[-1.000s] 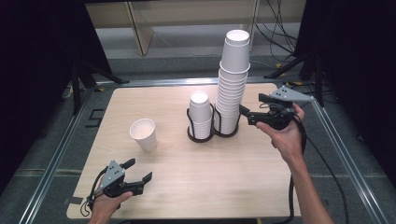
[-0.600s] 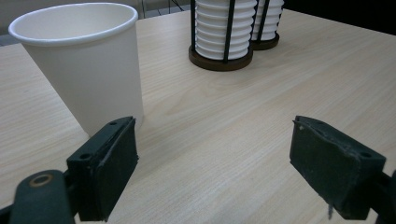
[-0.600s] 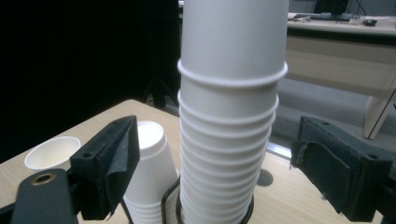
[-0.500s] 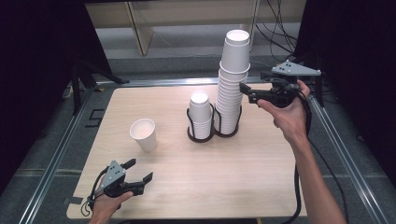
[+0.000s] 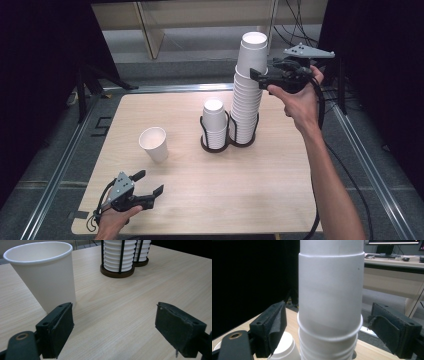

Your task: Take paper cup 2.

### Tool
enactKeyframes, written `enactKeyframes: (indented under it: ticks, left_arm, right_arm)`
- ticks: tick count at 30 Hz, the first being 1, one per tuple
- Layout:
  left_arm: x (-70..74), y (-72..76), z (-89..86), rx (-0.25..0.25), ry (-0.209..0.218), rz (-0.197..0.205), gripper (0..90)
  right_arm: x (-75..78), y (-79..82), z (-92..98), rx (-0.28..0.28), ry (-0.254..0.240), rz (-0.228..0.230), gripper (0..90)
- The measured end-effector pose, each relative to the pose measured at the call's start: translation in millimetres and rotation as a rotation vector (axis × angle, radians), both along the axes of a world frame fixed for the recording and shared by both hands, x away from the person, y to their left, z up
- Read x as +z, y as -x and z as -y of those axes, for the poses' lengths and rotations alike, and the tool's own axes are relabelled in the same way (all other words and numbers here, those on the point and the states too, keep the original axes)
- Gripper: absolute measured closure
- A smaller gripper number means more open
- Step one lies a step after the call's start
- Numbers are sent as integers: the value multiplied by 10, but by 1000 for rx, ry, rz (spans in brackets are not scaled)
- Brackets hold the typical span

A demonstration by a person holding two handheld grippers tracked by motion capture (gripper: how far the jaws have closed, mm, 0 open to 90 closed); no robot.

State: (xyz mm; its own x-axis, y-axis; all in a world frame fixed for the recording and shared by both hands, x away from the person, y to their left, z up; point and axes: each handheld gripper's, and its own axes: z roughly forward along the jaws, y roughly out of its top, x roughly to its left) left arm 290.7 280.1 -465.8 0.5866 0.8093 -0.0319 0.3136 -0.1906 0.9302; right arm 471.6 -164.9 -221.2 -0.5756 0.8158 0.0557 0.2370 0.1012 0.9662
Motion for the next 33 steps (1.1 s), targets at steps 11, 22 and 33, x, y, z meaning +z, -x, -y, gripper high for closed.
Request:
enactKeyframes:
  ticks: [11,22,33]
  left_arm:
    - [-4,-2,-2,-3,17,9,148]
    - [8,12,-1,-6,-2,1,148]
    - [-9,-2,8,-14,12,14,148]
  right_arm:
    - [45,-264,-185,-19,6,8,151]
    - [54,-450,-282,-18,-1,-20,152]
    - [228,-408,-277,-23,-15,20,176]
